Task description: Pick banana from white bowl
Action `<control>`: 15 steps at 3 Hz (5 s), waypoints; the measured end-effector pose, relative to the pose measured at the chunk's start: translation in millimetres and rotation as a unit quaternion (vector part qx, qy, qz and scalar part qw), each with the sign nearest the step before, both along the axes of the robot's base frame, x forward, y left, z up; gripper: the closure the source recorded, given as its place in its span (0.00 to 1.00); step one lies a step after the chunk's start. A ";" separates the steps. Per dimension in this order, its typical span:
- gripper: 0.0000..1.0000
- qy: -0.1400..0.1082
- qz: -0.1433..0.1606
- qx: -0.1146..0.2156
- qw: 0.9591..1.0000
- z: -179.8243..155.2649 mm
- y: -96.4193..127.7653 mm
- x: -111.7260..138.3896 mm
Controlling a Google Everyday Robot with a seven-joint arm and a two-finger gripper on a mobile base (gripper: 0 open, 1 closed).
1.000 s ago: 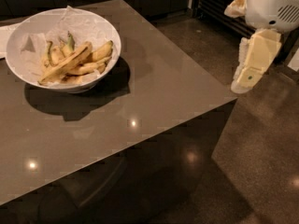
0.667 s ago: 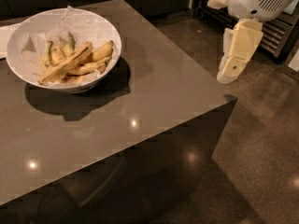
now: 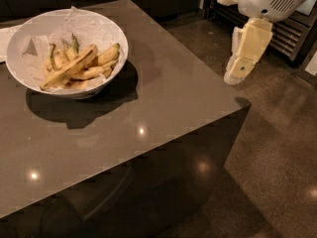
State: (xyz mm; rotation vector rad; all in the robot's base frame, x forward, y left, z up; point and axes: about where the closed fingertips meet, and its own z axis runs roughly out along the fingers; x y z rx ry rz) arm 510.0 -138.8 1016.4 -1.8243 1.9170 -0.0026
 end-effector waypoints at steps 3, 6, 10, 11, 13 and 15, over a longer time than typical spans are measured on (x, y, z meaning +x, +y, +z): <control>0.00 -0.027 0.087 0.016 0.996 1.4 59.8 52.4; 0.00 -0.047 0.149 0.056 0.986 10.7 115.3 96.4; 0.00 -0.065 0.254 0.059 0.963 9.7 185.0 129.8; 0.17 -0.065 0.293 0.046 0.953 6.7 210.1 139.3; 0.33 -0.064 0.335 0.006 0.940 -5.2 243.6 155.7; 0.39 -0.060 0.360 -0.043 0.930 -22.8 278.0 166.6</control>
Offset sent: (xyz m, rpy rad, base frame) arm 0.0837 0.1012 -0.0016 0.0176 -0.0620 0.3227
